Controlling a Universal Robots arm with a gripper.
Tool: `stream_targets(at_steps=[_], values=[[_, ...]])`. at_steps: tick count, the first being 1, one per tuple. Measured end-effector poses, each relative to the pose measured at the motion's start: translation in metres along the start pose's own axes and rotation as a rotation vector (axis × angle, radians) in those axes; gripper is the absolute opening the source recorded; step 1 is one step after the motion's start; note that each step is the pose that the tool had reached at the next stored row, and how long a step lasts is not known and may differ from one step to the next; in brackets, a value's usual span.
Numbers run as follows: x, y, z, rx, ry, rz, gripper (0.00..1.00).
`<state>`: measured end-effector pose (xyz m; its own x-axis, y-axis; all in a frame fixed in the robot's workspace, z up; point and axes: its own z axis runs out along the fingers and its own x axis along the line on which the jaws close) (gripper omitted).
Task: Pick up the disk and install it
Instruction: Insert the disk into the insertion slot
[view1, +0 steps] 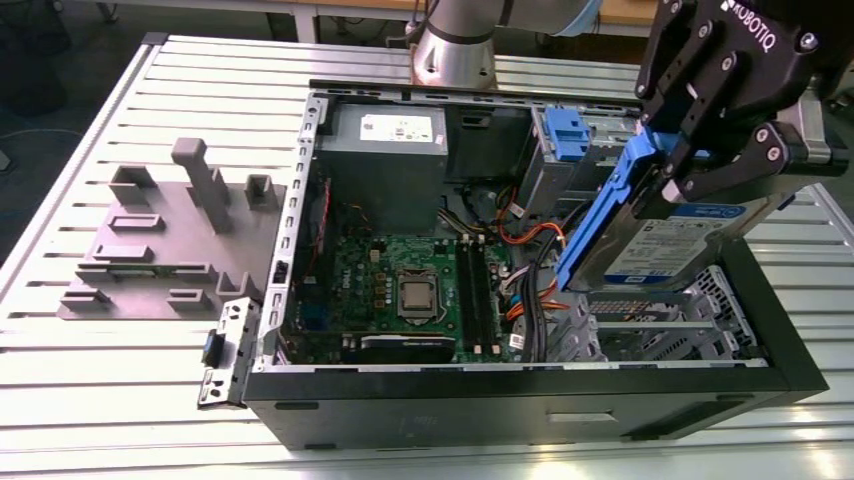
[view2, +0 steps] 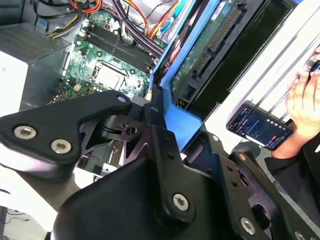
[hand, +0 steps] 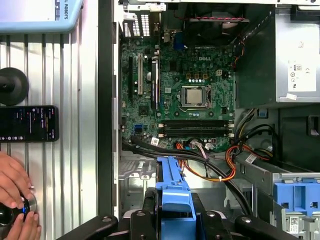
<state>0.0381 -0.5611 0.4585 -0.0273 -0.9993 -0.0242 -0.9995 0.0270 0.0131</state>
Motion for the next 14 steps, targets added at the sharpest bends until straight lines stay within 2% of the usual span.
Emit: stream_targets(at_steps=[12,14], values=[[0.0001,0.0,0.0001,-0.0001,0.0,0.0,0.36],[0.0001,-0.002,0.0001,-0.0001,0.0,0.0,0.36]])
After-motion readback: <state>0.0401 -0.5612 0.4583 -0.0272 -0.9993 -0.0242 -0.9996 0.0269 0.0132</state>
